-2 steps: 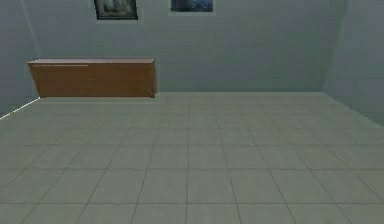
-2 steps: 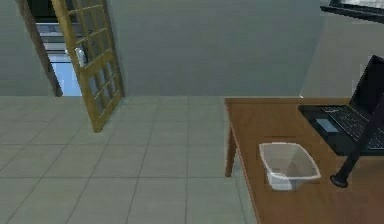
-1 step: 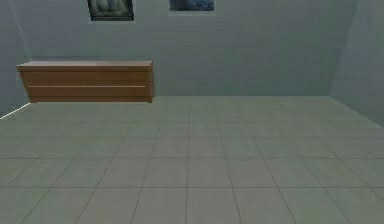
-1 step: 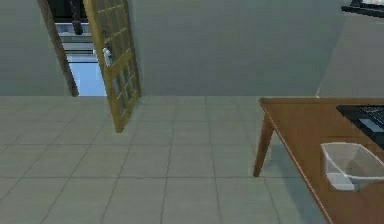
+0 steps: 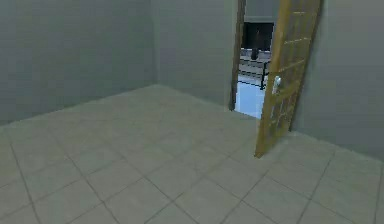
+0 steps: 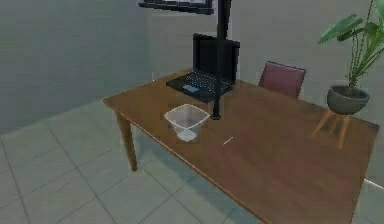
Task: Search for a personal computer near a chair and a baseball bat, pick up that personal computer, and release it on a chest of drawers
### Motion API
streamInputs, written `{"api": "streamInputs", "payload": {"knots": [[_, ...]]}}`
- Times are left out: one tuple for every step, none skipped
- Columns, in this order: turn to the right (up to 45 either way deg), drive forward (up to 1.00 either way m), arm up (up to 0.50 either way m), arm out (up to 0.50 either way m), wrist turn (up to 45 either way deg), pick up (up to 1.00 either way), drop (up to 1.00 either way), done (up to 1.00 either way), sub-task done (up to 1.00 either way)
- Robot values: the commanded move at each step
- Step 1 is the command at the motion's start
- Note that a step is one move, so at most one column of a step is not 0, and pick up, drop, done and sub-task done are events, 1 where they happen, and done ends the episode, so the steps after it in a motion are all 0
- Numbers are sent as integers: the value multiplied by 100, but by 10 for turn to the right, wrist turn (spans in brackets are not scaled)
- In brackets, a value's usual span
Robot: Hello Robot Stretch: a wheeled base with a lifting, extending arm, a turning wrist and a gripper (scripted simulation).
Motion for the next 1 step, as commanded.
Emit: {"api": "streamInputs", "payload": {"knots": [[420, 0, 0, 0, 0, 0, 0, 0, 0]]}}
